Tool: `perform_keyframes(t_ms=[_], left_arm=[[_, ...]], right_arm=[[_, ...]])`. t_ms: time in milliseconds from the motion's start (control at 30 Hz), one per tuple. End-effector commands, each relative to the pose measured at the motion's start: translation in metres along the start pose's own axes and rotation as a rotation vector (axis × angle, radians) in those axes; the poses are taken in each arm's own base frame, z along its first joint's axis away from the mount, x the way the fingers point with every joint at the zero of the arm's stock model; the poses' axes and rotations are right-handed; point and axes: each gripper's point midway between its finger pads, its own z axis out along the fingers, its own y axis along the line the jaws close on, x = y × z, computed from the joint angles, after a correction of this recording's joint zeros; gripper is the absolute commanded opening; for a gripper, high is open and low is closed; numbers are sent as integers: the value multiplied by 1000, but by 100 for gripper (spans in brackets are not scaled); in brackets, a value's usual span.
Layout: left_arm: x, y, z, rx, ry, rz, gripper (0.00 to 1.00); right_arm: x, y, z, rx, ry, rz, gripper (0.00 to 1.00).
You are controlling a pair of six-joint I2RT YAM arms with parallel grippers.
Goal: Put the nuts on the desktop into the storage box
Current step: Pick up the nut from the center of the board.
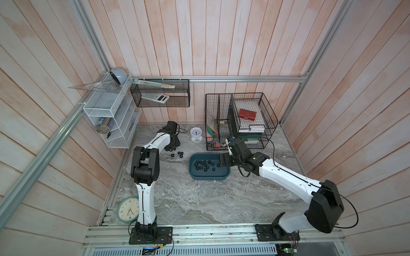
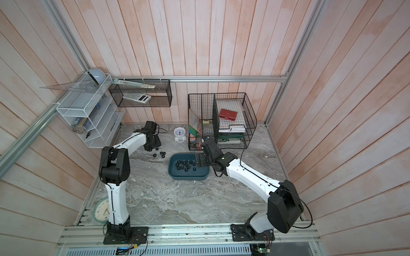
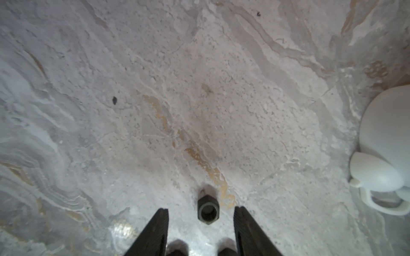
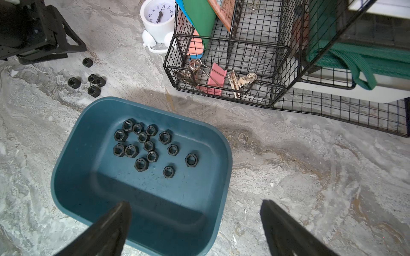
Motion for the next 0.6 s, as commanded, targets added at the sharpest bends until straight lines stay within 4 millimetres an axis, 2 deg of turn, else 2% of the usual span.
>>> perform_keyframes(t_ms=[0, 300, 500, 567], left_arm=[[4, -5, 11, 14, 35, 16, 52], [13, -4, 26, 6, 74, 9, 49], [18, -4, 30, 7, 100, 11, 34], [19, -6, 29, 14, 102, 6, 34]], right_arm=[[-8, -6, -1, 33, -4, -6, 98], [-9, -9, 1, 42, 4, -7, 98], [-10, -9, 1, 38, 2, -7, 98], [-10, -9, 0, 39, 2, -5, 98]])
